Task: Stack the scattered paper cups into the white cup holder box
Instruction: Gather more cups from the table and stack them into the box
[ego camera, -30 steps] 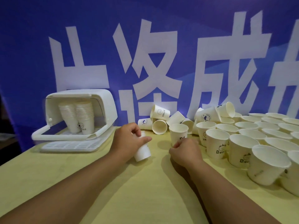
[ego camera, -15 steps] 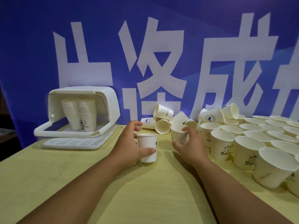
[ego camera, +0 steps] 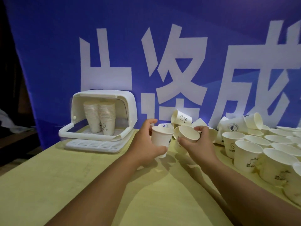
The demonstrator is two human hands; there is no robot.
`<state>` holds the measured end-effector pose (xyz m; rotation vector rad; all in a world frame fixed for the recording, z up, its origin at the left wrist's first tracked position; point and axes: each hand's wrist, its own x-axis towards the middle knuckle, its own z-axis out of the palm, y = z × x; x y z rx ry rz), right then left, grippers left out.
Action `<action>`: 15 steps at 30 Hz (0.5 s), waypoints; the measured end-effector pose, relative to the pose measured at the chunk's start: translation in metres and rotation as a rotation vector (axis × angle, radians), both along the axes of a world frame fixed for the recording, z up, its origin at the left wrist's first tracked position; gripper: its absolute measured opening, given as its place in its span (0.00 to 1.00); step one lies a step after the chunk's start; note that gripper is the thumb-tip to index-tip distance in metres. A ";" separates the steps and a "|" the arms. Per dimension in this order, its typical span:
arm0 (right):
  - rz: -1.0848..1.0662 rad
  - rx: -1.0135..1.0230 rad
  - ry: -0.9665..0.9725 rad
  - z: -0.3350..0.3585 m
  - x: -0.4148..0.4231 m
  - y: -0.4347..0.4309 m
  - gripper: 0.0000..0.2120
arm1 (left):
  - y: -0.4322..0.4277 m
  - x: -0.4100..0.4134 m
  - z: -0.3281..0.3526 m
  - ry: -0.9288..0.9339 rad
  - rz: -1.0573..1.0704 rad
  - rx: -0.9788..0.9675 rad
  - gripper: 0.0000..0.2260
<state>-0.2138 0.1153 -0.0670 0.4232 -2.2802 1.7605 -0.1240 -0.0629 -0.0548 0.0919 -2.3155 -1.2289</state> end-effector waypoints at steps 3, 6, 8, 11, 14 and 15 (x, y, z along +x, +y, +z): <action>0.071 -0.108 -0.012 0.016 0.000 -0.033 0.37 | -0.024 0.008 0.013 0.064 0.089 0.001 0.40; 0.151 -0.166 -0.029 0.032 0.002 -0.074 0.35 | -0.053 0.014 0.021 0.123 0.224 0.032 0.39; 0.195 -0.220 -0.040 0.040 0.003 -0.099 0.32 | -0.071 0.016 0.028 0.138 0.285 0.053 0.40; 0.263 -0.273 -0.033 0.050 0.003 -0.133 0.30 | -0.104 0.018 0.038 0.137 0.346 0.031 0.40; 0.314 -0.307 -0.009 0.055 0.002 -0.161 0.31 | -0.141 0.020 0.040 0.149 0.402 0.066 0.38; 0.316 -0.309 -0.005 0.055 0.000 -0.169 0.31 | -0.152 0.020 0.037 0.140 0.409 0.075 0.39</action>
